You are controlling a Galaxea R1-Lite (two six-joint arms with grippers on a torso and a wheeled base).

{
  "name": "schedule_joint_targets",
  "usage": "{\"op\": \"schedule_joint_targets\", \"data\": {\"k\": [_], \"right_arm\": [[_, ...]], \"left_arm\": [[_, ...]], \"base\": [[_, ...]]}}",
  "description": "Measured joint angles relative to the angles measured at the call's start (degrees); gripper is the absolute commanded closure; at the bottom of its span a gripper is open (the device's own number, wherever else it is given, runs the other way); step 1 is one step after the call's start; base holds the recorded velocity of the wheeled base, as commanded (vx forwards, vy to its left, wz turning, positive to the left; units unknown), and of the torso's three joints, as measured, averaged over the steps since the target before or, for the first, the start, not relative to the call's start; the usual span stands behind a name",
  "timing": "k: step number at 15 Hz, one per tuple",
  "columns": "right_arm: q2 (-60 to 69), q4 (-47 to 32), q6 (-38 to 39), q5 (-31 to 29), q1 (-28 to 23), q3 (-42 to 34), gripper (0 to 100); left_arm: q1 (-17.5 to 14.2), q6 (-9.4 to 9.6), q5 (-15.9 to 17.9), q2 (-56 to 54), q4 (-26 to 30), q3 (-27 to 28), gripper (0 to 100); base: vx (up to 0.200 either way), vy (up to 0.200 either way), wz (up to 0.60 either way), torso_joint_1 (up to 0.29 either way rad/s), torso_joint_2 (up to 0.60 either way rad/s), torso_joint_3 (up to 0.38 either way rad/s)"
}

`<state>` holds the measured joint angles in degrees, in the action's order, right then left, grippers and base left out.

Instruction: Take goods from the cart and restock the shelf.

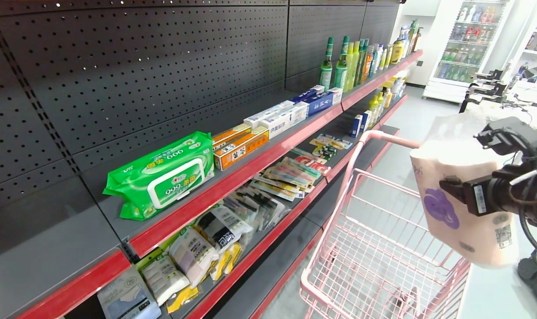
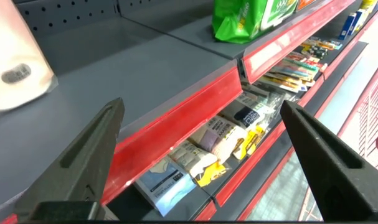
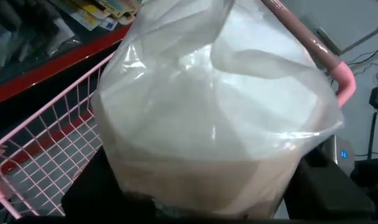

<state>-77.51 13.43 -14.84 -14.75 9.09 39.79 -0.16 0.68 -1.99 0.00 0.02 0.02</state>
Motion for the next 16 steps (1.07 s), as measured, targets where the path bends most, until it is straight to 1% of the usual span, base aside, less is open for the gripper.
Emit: {"op": "schedule_joint_targets", "data": {"k": [3, 7, 16], "right_arm": [[4.33, 0.09, -0.24, -0.02, -1.18, -2.39, 100], [6.75, 0.13, -0.89, 0.04, -2.90, -2.91, 100], [7.53, 0.24, -1.15, 0.06, -3.50, -3.63, 100]], "left_arm": [[0.00, 0.02, -0.01, 0.00, -0.02, 0.02, 0], [0.00, 0.02, 0.00, 0.00, 0.00, 0.02, 0], [0.00, 0.10, 0.02, 0.00, -0.02, 0.07, 0]], "base": [[0.000, 0.000, 0.00, 0.160, -0.37, -0.207], [0.000, 0.000, 0.00, 0.163, -0.37, -0.205], [0.000, 0.000, 0.00, 0.160, -0.35, -0.190]]}}
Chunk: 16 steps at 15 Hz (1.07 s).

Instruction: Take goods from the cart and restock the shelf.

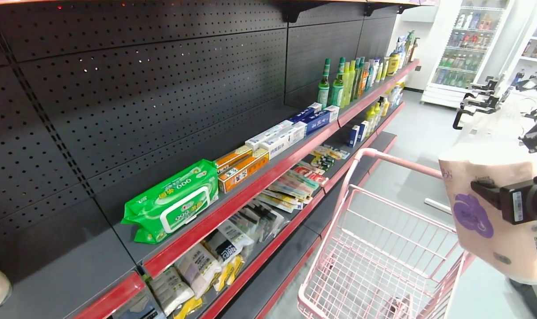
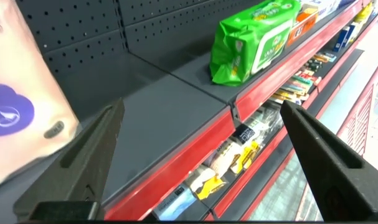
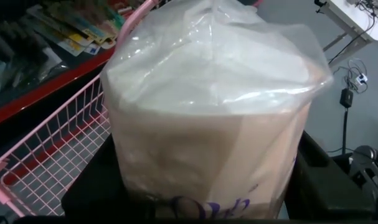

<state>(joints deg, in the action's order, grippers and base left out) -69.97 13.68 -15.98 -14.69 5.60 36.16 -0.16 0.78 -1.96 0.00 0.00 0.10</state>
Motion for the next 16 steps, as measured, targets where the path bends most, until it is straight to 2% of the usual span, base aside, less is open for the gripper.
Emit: {"op": "schedule_joint_targets", "data": {"k": [15, 16], "right_arm": [[-1.94, 0.71, -3.06, 0.13, 0.02, -0.06, 100], [-2.07, 0.68, -3.10, 0.09, -0.01, -0.17, 100]], "left_arm": [[0.00, 0.00, 0.05, 0.00, 0.00, 0.00, 0], [0.00, 0.01, 0.05, 0.00, 0.00, 0.00, 0]], "base": [[0.000, 0.000, 0.00, 0.095, -0.20, -0.106], [0.000, 0.000, 0.60, 0.007, 0.00, -0.002]]}}
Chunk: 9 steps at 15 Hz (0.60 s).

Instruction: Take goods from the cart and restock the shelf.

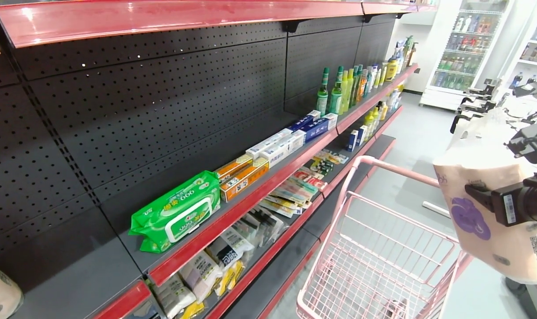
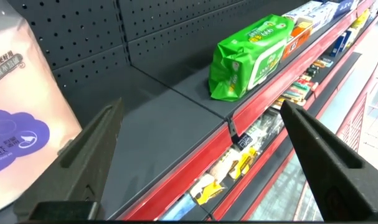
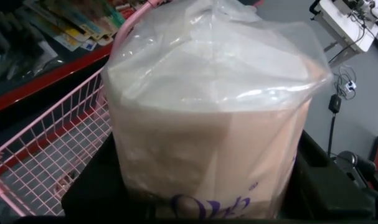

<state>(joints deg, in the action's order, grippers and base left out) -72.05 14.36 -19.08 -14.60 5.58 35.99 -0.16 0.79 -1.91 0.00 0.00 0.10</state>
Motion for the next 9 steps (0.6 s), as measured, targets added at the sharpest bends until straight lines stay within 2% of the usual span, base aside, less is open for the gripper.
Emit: {"op": "schedule_joint_targets", "data": {"k": [9], "right_arm": [[2.56, -0.05, -1.44, -0.55, -0.32, -1.38, 100]], "left_arm": [[0.02, -0.01, 0.02, 0.00, 0.00, 0.00, 0]], "base": [[0.000, 0.000, 0.60, 0.003, 0.00, 0.000]]}}
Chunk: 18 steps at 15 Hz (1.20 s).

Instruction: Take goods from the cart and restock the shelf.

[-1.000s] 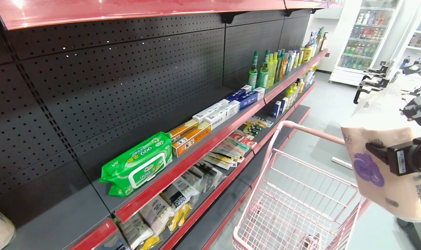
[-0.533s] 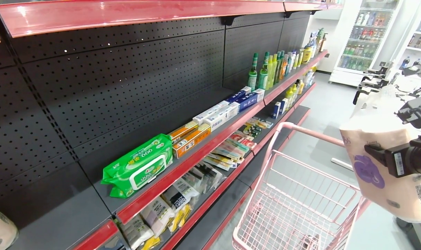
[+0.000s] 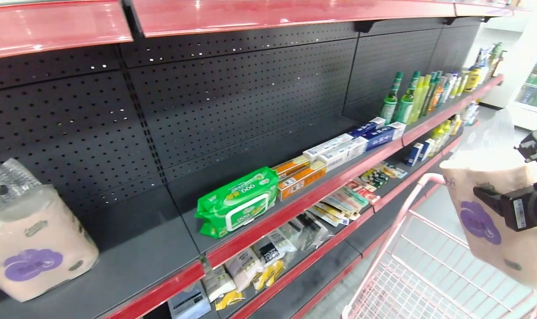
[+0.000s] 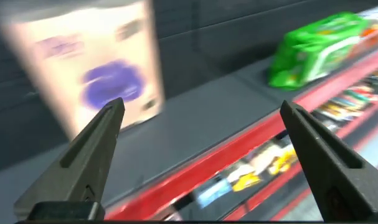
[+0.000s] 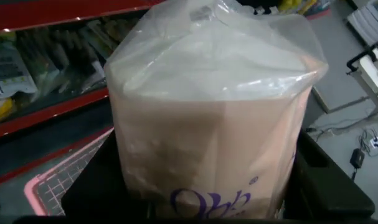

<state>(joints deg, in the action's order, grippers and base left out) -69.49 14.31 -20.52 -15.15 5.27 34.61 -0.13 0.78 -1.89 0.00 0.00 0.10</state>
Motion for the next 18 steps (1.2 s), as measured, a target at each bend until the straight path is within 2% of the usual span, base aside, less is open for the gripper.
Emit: {"op": "schedule_joint_targets", "data": {"k": [8, 12, 14, 18], "right_arm": [[1.77, 0.00, -0.06, -0.06, 0.05, -0.11, 100], [2.57, -0.20, -0.78, -1.51, -0.09, -0.02, 100], [4.47, -0.35, -0.99, -1.89, -1.69, -0.68, 100], [11.41, -0.68, -0.44, 3.69, -3.73, -2.15, 100]], "left_arm": [[0.00, 0.01, -0.02, 0.00, 0.00, 0.00, 0], [-0.05, 0.06, -0.02, 0.00, 0.00, 0.00, 0], [-0.07, 0.09, 0.00, 0.00, 0.00, 0.00, 0], [-0.02, 0.04, -0.02, 0.00, 0.00, 0.00, 0]], "base": [[0.000, 0.000, 0.60, 0.003, 0.00, 0.000], [0.000, 0.000, 0.00, 0.000, 0.00, 0.000], [0.000, 0.000, 0.00, 0.000, 0.00, 0.000], [0.000, 0.000, 0.00, 0.000, 0.00, 0.000]]}}
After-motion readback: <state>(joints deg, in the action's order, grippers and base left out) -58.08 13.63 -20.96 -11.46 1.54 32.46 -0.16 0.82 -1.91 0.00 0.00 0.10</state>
